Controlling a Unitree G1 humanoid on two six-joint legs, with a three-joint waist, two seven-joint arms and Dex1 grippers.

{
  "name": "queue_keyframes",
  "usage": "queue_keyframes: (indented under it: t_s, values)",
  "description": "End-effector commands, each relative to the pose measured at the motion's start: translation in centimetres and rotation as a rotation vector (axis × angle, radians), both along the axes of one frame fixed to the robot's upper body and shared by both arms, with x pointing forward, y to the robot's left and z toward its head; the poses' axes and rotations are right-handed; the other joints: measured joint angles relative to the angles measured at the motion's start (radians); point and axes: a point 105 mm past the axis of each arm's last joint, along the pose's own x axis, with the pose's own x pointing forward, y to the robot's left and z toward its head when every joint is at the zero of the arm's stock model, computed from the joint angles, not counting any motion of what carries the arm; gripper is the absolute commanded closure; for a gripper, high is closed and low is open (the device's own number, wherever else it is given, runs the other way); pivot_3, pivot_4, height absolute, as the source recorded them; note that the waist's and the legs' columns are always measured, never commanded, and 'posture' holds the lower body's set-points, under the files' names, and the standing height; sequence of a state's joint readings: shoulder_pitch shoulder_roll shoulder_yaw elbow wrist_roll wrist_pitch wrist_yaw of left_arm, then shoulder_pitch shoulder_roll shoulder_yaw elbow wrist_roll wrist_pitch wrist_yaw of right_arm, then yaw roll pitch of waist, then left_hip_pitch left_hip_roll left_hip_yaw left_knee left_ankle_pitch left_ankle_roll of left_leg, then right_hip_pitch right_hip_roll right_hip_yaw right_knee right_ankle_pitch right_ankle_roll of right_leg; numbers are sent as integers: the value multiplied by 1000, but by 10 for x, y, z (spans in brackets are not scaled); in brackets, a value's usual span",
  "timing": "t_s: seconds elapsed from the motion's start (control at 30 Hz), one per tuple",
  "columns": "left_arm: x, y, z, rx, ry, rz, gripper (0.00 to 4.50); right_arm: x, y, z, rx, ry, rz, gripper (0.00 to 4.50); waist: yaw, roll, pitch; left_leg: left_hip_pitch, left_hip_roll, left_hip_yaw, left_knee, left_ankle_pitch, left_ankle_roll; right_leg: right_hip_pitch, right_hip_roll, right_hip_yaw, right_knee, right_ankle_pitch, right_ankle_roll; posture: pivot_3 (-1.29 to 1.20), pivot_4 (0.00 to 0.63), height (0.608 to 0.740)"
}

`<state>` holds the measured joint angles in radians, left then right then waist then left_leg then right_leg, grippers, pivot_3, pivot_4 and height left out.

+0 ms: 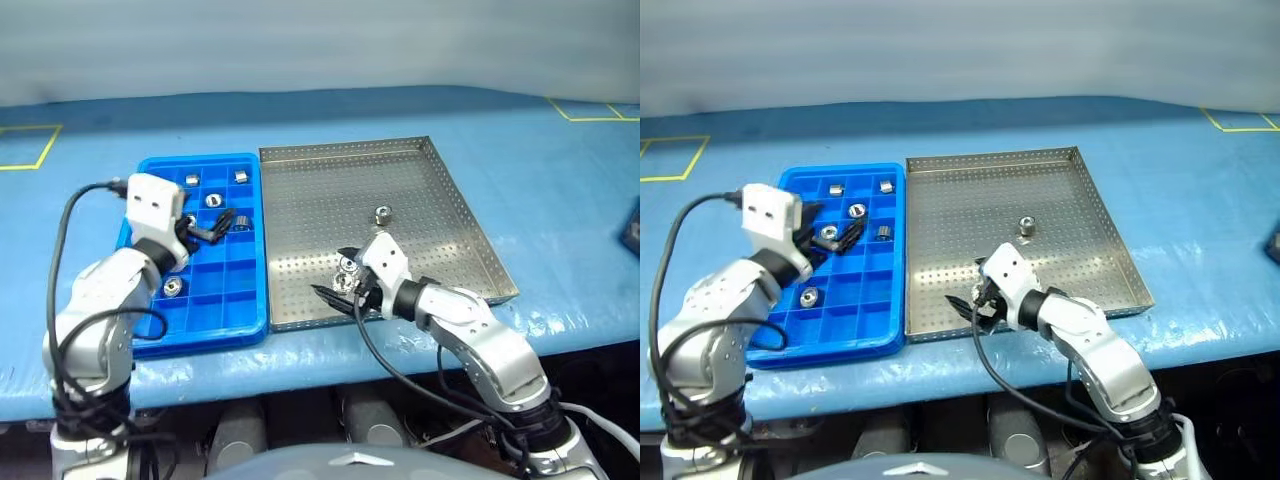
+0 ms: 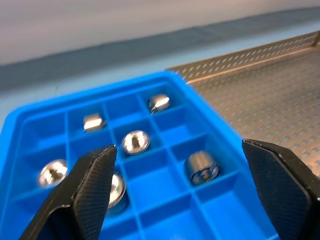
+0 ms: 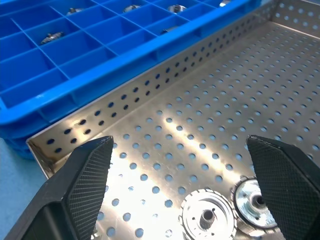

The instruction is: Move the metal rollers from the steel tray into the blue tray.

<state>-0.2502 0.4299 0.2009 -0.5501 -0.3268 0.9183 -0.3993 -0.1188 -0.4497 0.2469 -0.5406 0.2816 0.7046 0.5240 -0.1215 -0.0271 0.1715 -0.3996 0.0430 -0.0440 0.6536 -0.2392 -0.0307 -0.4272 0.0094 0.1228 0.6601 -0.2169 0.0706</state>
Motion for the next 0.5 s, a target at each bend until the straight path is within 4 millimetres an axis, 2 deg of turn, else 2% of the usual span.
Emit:
queue_keyframes:
  t_s: [0.03, 0.27, 0.5]
  values:
    - [9, -32, 7, 31, -1, -200, 134, -1, -11, 13, 5, -49, -45, 0, -6, 0, 0, 0, 0, 0, 0, 0, 0, 0, 0, 0, 0, 0, 0, -146, 150, 740]
    - [53, -72, 3, 30, 57, -331, 134, -3, -17, 12, 12, -51, -101, 0, -32, 0, 0, -1, 0, 0, 0, 0, 0, 0, 0, 0, 0, 2, 3, -200, 150, 740]
    - [82, -111, -3, -29, 86, -379, 134, -7, -14, 11, 30, -52, -127, 0, -71, 0, 0, -2, 0, -1, 0, 0, 0, -1, 0, 0, 0, 2, 4, -273, 150, 740]
